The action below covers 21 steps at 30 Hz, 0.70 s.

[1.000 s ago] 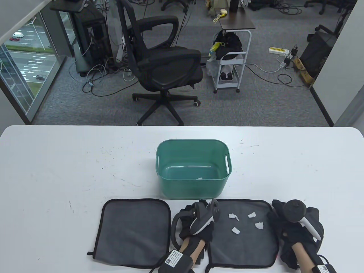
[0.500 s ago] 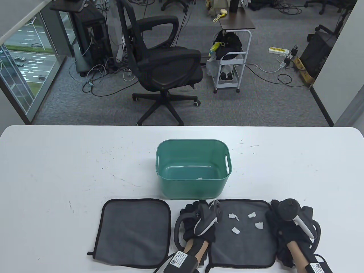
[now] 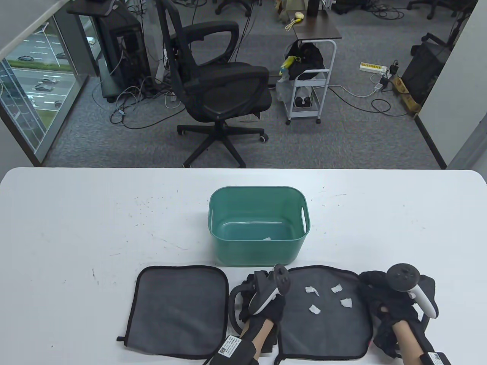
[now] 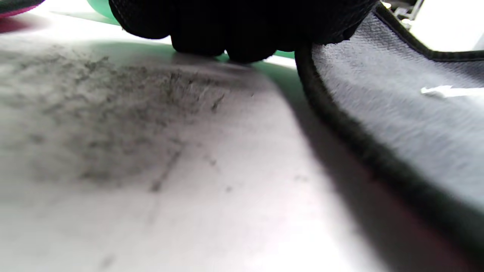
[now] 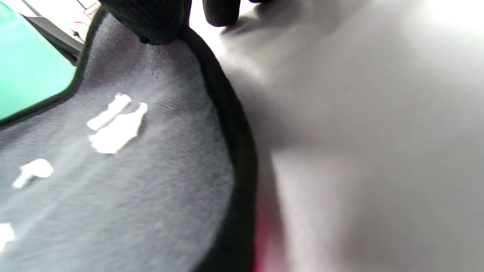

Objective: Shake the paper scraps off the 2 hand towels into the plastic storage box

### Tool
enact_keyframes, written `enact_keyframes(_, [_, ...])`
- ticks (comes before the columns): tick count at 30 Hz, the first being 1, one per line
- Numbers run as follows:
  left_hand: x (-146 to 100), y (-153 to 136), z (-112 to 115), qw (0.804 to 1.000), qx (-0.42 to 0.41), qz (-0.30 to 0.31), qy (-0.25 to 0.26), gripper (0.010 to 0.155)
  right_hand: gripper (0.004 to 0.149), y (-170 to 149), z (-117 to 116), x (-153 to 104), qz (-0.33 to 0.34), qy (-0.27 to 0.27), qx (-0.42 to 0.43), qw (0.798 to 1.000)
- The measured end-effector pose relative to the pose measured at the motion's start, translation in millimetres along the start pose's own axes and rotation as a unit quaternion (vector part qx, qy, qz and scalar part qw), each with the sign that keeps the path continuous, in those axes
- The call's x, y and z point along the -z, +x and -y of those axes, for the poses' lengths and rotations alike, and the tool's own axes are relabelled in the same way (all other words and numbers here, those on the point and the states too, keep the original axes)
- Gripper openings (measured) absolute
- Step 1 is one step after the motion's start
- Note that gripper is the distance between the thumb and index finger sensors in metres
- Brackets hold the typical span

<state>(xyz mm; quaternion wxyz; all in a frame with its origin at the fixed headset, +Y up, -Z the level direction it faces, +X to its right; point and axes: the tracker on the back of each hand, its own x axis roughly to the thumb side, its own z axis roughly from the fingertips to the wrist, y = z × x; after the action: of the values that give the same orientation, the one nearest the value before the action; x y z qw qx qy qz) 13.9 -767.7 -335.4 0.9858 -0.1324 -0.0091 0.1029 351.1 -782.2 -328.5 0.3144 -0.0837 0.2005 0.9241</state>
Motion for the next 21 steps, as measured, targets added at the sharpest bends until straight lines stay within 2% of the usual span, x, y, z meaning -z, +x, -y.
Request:
enact_keyframes(4, [-6.1,-1.3,-7.5,0.998,-0.045,0.034,-0.012,0.042,0.04,-0.9,7.4,-7.9,0.032,0.023,0.045,0.998])
enact_keyframes(9, [-15.9,-0.1,-14.6,0.997,-0.049,0.061,-0.015,0.043,0.04,6.3,10.8,-19.8,0.06,0.057,0.088,0.993])
enact_keyframes(14, [-21.8,-4.3,-25.0,0.992,-0.083,0.079,-0.042,0.043,0.039,24.9,15.2,-36.7,0.071,0.048,0.07,0.994])
enact_keyframes(17, [-24.0,-9.9,-33.4,0.985,-0.124,0.093,-0.081,0.043,0.039,35.0,18.3,-45.8,0.084,0.047,0.075,0.992])
enact_keyframes(21, [-31.9,-12.4,-50.5,0.984,-0.121,0.105,-0.081,0.043,0.04,47.0,21.8,-51.6,0.093,0.064,0.084,0.99])
